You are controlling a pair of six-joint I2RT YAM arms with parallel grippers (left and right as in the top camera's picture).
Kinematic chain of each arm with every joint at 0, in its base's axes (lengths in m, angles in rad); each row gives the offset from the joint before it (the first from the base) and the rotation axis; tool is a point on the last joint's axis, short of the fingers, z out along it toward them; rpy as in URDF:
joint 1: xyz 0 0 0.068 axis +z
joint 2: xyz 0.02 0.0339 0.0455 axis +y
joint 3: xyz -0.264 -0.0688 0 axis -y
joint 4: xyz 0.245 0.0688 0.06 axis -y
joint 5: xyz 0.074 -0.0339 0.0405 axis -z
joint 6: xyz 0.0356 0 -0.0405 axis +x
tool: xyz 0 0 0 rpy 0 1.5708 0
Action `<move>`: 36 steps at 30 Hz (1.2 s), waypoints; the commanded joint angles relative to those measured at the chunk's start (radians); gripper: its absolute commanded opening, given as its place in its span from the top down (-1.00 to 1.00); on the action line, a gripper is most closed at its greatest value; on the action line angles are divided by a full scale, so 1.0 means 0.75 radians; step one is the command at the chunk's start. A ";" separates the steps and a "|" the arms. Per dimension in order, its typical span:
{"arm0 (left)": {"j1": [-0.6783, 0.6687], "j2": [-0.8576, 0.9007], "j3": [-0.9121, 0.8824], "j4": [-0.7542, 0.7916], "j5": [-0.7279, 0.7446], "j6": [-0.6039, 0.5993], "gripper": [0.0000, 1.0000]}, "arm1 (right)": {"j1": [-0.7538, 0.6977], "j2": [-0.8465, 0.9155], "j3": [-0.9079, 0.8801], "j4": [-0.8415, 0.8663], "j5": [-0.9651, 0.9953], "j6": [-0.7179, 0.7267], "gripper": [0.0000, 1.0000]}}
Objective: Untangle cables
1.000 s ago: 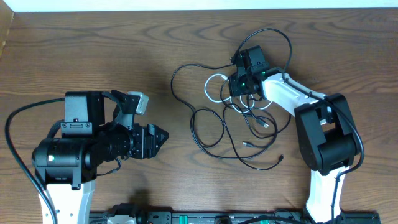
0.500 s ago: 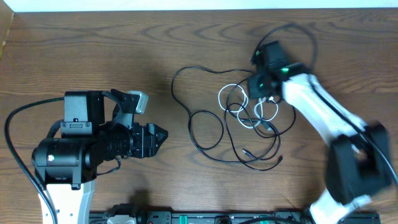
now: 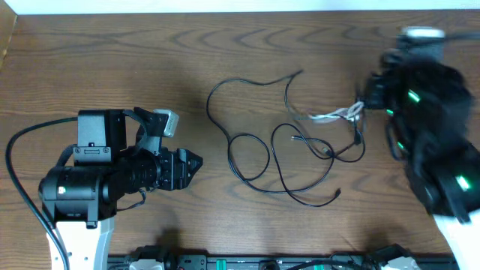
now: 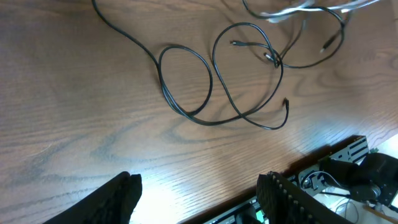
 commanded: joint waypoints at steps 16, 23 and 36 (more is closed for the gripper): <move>0.002 0.008 -0.044 -0.018 0.697 0.620 -0.44 | -0.003 -0.139 0.007 0.427 -0.602 0.132 0.97; -0.049 0.139 -0.093 0.046 0.692 0.697 -0.45 | -0.003 -0.141 0.007 0.434 -0.648 0.121 0.97; -0.642 0.520 -0.116 0.259 0.612 0.697 -0.44 | 0.001 -0.104 0.007 0.442 -0.604 0.116 0.97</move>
